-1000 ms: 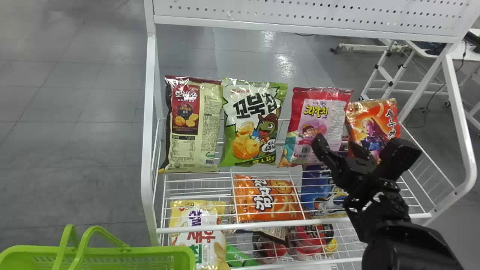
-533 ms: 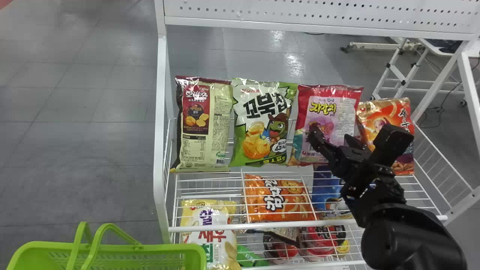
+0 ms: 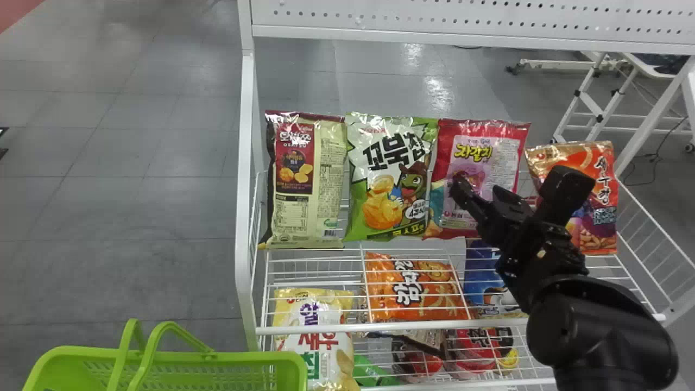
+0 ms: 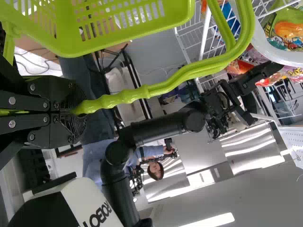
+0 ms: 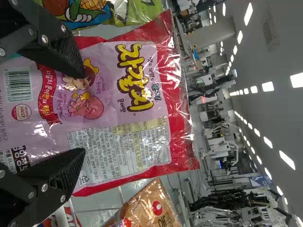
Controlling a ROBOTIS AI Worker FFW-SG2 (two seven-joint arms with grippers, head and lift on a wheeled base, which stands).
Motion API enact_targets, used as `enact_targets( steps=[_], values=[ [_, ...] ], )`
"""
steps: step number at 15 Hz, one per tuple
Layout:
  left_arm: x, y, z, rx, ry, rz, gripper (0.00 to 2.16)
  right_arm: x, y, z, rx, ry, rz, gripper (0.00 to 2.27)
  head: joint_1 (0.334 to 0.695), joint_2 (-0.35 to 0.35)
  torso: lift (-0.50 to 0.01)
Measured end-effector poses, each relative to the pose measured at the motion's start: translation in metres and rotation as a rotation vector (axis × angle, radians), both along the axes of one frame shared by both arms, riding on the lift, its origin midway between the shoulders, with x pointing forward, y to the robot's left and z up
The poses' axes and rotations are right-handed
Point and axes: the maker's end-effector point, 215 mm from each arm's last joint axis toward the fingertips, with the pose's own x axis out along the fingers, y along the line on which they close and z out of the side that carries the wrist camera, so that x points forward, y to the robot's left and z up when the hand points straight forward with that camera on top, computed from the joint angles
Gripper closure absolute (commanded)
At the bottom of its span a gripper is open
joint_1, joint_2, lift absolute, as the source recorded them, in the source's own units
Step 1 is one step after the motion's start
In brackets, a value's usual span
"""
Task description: Hold basket handle with left hand then pick Jagalchi snack with right hand and place into basket
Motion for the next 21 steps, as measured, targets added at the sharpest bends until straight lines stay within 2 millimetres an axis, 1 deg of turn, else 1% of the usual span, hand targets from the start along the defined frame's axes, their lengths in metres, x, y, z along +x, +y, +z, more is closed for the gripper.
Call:
enact_targets(
  steps=[1,2,3,4,5,6,9,11,14,18,21],
  values=[
    [0.0,0.001,0.0,0.001,-0.002,0.001,2.15,0.0,0.001,-0.003,0.004,0.009,0.003,1.11,0.695,-0.095,-0.009],
    [0.0,0.001,0.001,0.0,-0.005,0.002,2.15,-0.001,0.004,-0.004,0.011,0.015,0.01,1.41,0.695,-0.092,-0.009],
    [0.0,0.002,0.001,-0.001,-0.007,0.002,2.15,-0.001,0.006,-0.005,0.019,0.018,0.017,1.62,0.695,-0.086,-0.009],
    [0.0,0.002,0.001,-0.002,-0.008,0.003,2.15,-0.001,0.006,-0.006,0.027,0.021,0.021,1.68,0.695,-0.085,-0.009],
    [0.0,0.002,0.001,-0.002,-0.008,0.003,2.15,-0.002,0.006,-0.007,0.033,0.024,0.023,1.82,0.695,-0.085,-0.009],
    [0.0,0.002,0.001,-0.002,-0.009,0.003,2.15,-0.002,0.007,-0.008,0.039,0.025,0.027,2.13,0.695,-0.085,-0.009],
    [0.0,0.002,0.001,-0.001,-0.009,0.004,2.15,-0.007,0.005,-0.012,0.052,0.032,0.025,2.13,0.695,-0.085,-0.009],
    [0.0,0.003,0.001,-0.001,-0.011,0.005,2.15,-0.012,0.004,-0.011,0.049,0.033,0.023,2.13,0.695,-0.088,-0.009],
    [0.001,0.004,0.001,0.0,-0.011,0.008,2.15,-0.025,0.003,-0.001,0.026,0.054,0.02,2.13,0.695,-0.089,-0.009],
    [0.001,0.005,0.0,0.0,-0.008,0.011,2.15,-0.042,0.003,0.026,-0.012,0.056,0.017,2.13,0.695,-0.091,-0.009],
    [0.001,0.005,0.0,0.0,-0.009,0.012,2.15,-0.057,0.005,0.025,-0.024,0.118,0.015,2.13,0.695,-0.088,-0.009]
  ],
)
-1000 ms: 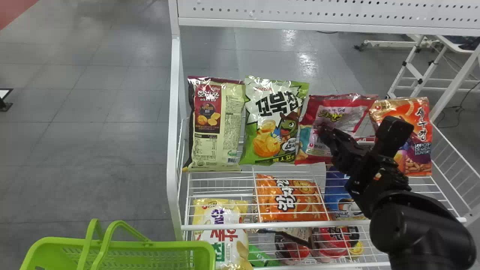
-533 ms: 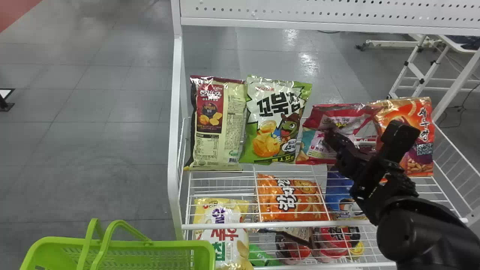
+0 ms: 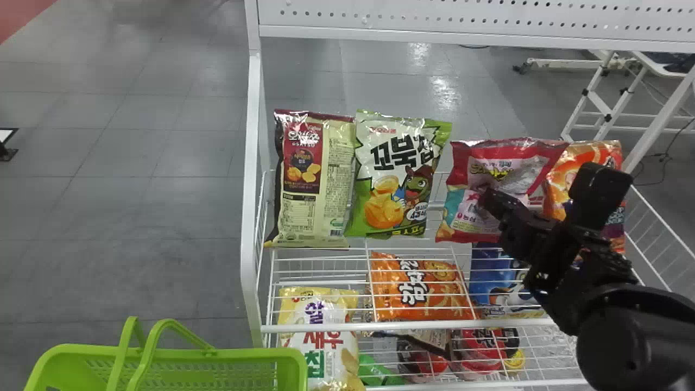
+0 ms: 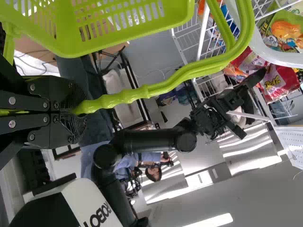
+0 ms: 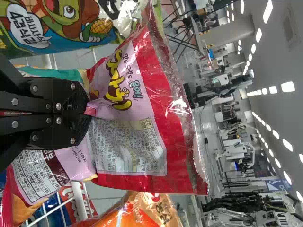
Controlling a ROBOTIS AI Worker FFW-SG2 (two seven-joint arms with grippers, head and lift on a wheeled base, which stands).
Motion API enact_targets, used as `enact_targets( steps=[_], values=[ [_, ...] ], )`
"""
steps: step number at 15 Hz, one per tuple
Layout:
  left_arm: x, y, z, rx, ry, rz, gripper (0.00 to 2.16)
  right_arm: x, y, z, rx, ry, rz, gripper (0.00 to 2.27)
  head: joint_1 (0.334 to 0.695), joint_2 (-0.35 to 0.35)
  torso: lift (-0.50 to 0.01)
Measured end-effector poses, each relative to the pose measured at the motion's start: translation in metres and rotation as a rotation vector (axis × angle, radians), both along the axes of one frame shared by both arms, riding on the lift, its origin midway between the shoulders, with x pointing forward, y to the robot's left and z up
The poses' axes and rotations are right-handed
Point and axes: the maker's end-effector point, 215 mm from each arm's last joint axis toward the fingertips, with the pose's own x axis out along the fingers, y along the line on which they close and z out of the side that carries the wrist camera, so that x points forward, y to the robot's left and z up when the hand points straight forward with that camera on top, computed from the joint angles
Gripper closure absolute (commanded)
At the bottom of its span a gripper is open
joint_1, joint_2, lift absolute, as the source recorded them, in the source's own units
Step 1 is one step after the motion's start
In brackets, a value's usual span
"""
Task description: Hold basket handle with left hand then pick Jagalchi snack with right hand and place into basket
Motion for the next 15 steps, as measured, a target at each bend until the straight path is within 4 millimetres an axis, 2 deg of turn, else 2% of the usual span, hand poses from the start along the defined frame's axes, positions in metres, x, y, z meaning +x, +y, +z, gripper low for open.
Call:
enact_targets(
  steps=[6,9,15],
  values=[
    [0.0,0.0,-0.001,-0.002,0.002,0.003,2.15,-0.05,0.004,0.003,-0.045,0.144,0.003,2.13,0.695,-0.09,-0.009],
    [0.0,0.0,-0.001,-0.002,0.0,0.002,2.15,-0.087,0.012,0.006,-0.064,0.229,0.032,2.13,0.695,-0.084,-0.009],
    [0.0,-0.001,-0.001,-0.006,-0.005,0.001,2.15,-0.159,0.026,-0.011,-0.054,0.41,0.092,2.13,0.695,-0.069,-0.009]
  ],
)
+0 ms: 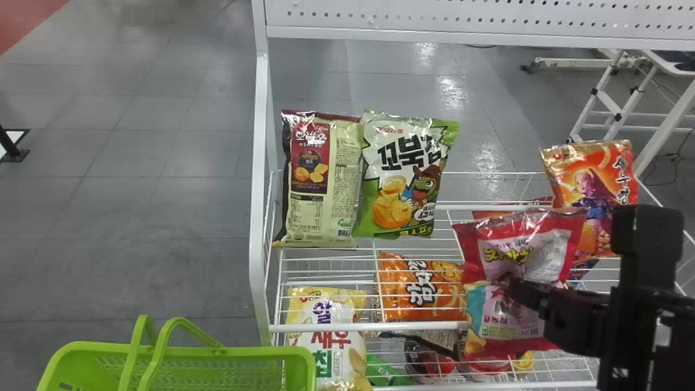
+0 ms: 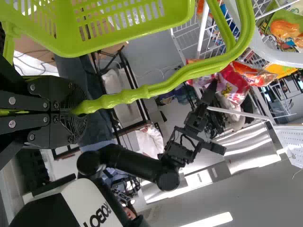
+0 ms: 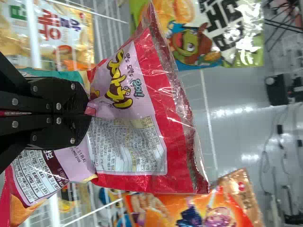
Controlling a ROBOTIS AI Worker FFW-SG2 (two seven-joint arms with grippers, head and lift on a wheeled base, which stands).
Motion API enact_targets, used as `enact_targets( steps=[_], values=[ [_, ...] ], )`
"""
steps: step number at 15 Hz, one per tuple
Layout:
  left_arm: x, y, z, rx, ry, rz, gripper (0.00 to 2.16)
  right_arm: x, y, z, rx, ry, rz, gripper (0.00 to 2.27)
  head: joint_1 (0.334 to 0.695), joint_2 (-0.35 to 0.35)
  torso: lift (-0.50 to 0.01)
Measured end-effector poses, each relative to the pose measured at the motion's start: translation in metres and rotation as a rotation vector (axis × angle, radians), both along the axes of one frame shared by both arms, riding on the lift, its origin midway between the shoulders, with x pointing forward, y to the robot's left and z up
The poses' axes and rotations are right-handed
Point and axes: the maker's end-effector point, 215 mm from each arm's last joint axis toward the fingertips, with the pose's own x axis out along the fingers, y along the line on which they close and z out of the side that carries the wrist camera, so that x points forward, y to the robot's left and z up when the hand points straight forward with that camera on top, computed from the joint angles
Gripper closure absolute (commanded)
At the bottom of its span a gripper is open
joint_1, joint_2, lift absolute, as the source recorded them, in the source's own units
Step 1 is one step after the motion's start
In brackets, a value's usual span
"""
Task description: Hold basket handle with left hand then pick Jagalchi snack with right hand and place into basket
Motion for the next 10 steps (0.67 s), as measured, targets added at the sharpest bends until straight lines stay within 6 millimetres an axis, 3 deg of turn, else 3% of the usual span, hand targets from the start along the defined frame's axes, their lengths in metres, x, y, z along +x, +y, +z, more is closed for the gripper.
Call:
enact_targets(
  steps=[4,10],
  values=[
    [0.0,-0.001,0.0,-0.003,0.0,0.002,2.15,-0.007,0.01,0.018,0.031,-0.021,0.033,2.13,0.695,-0.054,-0.009],
    [0.0,-0.002,0.0,-0.008,-0.001,0.003,2.15,-0.003,0.049,0.056,0.102,-0.107,0.129,2.13,0.695,0.019,-0.009]
  ],
)
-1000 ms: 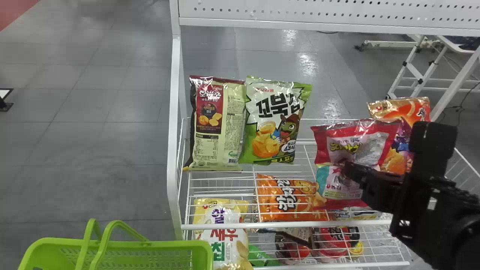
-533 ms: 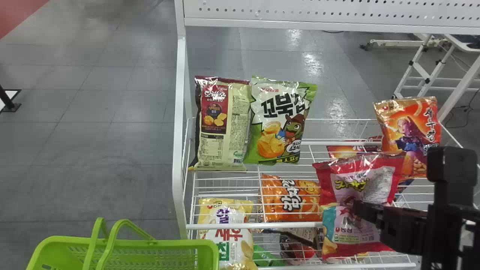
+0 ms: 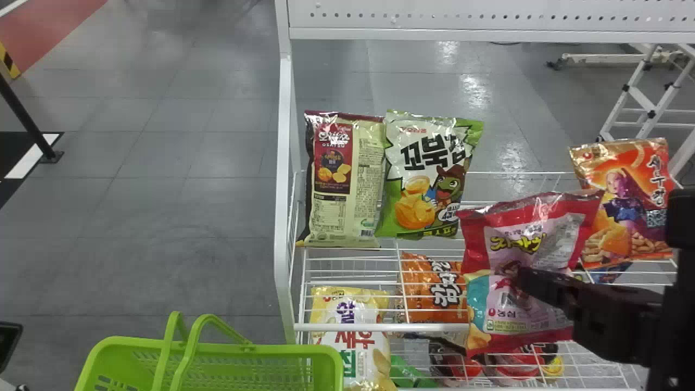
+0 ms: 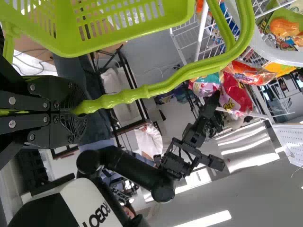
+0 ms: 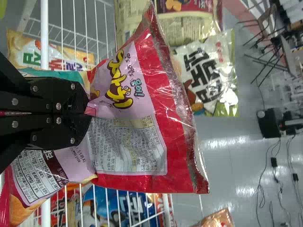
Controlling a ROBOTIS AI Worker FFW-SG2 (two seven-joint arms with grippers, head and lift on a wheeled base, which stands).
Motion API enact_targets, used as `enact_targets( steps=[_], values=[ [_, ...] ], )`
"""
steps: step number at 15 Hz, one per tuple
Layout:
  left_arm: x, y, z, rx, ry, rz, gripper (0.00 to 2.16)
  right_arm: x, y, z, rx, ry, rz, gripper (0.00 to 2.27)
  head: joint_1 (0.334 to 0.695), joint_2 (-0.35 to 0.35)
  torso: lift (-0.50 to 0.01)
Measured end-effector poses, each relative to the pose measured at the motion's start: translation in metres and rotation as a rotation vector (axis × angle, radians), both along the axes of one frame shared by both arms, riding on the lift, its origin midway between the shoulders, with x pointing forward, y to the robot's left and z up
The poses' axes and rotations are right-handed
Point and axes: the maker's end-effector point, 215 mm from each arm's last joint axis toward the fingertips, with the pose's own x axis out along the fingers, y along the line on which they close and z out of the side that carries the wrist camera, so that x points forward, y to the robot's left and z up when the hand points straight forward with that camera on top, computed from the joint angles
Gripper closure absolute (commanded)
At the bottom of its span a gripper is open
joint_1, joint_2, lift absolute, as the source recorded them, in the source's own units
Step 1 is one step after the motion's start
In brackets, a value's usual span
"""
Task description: Hold basket handle with left hand then pick Jagalchi snack with right hand and place into basket
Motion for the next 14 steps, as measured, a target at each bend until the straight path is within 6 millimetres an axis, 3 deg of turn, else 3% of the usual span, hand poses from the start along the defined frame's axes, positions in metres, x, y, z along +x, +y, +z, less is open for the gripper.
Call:
enact_targets(
  steps=[8,14],
  values=[
    [0.0,0.0,-0.001,0.0,-0.009,-0.003,2.15,-0.023,0.069,0.013,0.196,-0.005,0.209,2.13,0.695,0.168,-0.009],
    [0.001,0.002,0.0,0.003,-0.013,-0.006,2.15,-0.052,0.127,-0.007,0.427,0.105,0.374,2.13,0.695,0.304,-0.009]
  ],
)
